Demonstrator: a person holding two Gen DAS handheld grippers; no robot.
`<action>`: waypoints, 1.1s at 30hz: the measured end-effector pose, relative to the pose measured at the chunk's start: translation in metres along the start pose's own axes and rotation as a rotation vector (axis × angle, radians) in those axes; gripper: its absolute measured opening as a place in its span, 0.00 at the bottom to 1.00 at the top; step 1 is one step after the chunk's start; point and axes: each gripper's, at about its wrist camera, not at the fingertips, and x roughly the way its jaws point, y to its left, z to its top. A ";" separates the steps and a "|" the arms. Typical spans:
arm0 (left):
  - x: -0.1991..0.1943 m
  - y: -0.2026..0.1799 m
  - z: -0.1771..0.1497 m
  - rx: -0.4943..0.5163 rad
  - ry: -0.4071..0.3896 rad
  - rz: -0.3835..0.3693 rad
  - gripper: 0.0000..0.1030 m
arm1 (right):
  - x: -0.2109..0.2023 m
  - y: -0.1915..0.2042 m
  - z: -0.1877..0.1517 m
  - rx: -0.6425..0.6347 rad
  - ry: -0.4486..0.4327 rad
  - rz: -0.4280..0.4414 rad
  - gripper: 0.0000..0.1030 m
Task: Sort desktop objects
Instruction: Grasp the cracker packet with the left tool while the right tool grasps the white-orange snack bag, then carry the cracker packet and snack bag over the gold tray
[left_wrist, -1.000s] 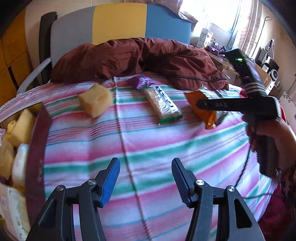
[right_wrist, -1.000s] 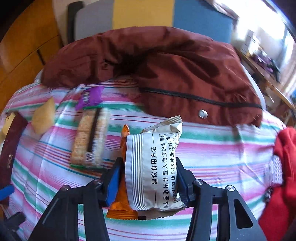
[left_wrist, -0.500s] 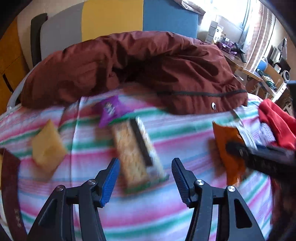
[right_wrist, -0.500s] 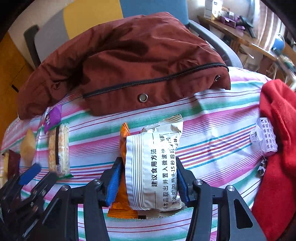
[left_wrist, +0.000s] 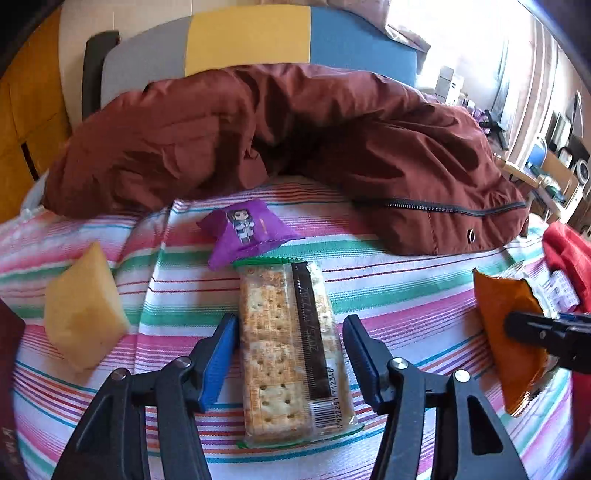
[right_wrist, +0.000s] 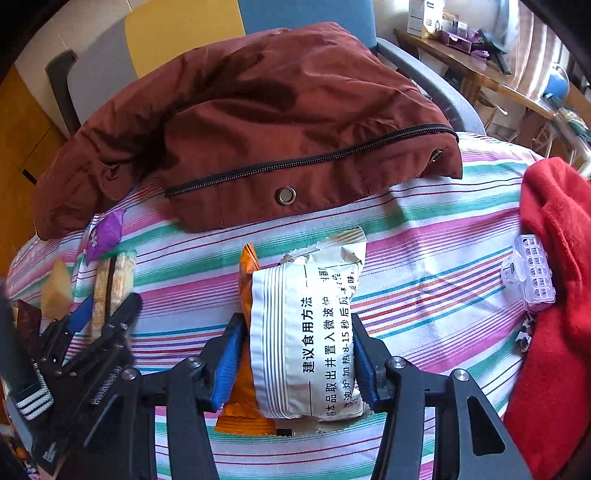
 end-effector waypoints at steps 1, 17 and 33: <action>0.000 -0.001 0.001 0.018 0.005 0.003 0.55 | 0.000 0.001 0.000 -0.003 0.000 -0.001 0.53; -0.041 0.030 -0.043 -0.012 -0.045 -0.129 0.48 | 0.001 0.004 0.003 -0.028 -0.011 0.003 0.52; -0.087 0.074 -0.094 -0.134 -0.111 -0.096 0.48 | -0.025 0.082 -0.015 -0.305 -0.199 -0.045 0.52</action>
